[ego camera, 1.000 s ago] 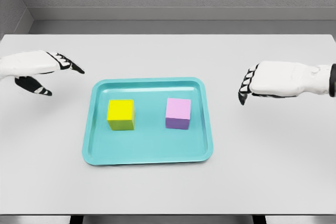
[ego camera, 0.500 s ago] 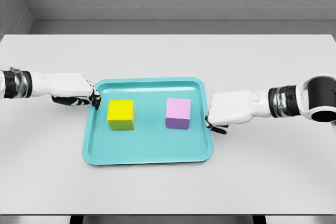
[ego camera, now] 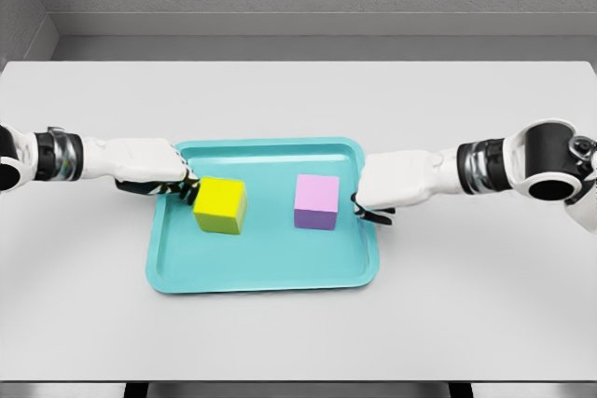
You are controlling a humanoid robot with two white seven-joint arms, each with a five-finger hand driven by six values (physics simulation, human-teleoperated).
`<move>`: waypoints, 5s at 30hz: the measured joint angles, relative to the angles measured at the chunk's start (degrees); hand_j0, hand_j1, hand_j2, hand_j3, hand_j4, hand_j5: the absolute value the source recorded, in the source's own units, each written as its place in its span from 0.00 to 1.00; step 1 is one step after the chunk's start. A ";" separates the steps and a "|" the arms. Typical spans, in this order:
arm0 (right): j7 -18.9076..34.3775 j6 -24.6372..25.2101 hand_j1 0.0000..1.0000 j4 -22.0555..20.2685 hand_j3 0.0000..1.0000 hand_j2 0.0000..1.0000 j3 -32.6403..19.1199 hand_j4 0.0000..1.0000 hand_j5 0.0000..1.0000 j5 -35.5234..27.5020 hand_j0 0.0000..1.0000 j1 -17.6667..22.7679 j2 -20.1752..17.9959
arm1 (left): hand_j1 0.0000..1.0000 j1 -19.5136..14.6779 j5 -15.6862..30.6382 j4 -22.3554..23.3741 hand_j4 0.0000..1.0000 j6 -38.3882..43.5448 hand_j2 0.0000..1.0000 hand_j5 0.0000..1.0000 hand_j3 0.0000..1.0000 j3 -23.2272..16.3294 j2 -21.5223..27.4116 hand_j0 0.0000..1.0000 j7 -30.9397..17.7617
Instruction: Push two cubes
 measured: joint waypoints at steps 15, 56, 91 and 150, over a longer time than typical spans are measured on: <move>0.00 0.01 0.05 7.20 0.05 0.05 3.36 0.05 0.05 1.78 0.05 -2.37 3.89 | 0.44 -0.70 0.97 -0.09 0.44 -0.07 0.44 0.44 0.44 -0.02 1.44 0.44 -0.08; -0.01 0.01 0.10 9.89 0.10 0.10 7.85 0.10 0.10 2.03 0.10 -5.36 10.94 | 0.44 -0.79 1.60 -3.17 0.44 -0.06 0.44 0.44 0.44 -1.46 4.03 0.44 -0.08; 0.00 -0.01 0.13 13.34 0.13 0.13 3.63 0.13 0.13 1.12 0.13 -7.47 13.23 | 0.44 -1.23 1.61 -1.99 0.44 -0.06 0.44 0.44 0.44 -0.47 3.98 0.44 -0.08; 0.00 0.00 0.15 14.42 0.15 0.15 9.07 0.15 0.15 0.71 0.15 -8.17 15.68 | 0.44 -1.49 1.61 -1.79 0.44 -0.06 0.44 0.44 0.44 -0.38 3.98 0.44 -0.08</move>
